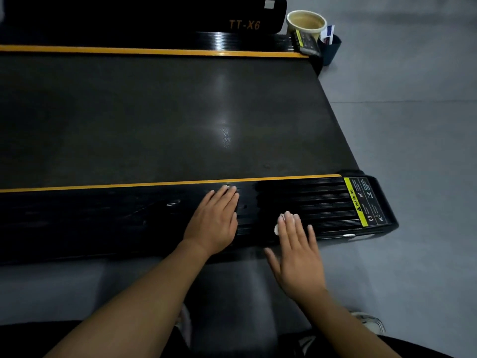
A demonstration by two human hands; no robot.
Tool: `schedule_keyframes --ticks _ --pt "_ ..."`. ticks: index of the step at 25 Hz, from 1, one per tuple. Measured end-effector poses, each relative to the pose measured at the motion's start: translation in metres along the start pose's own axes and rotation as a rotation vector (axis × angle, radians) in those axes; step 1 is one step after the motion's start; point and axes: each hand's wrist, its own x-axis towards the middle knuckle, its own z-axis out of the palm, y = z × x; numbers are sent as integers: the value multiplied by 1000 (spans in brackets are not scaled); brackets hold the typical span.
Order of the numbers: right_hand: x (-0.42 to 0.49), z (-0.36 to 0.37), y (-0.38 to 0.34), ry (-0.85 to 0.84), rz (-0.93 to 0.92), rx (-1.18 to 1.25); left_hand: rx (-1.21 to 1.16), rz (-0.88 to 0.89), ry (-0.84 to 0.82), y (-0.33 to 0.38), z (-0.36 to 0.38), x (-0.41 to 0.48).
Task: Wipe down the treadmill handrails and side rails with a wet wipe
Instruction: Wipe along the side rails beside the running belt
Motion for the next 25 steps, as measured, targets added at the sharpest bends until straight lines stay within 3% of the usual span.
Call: schedule_keyframes --ticks 2,5,10,15,18,19,23,25 --pt "-1 5 -30 -48 -67 21 -22 8 0 -1 0 0" --pt "0 11 -60 -70 -360 -20 -129 9 15 -4 2 0" --pt "27 3 -61 -75 -128 13 -324 -123 45 -17 -5 -3" --pt "39 3 -65 -112 -340 -37 -62 -53 33 -60 -13 -22" --pt "55 -4 -43 -93 -100 -7 -43 -58 57 -61 -12 -23" --pt "56 -4 -50 -115 -117 3 -48 -56 60 -60 -12 -22" --pt "58 -2 -56 -152 -462 -54 -55 -52 64 -61 -11 -23" --pt "76 -4 -38 -123 -310 -47 -54 -51 60 -61 -12 -22"
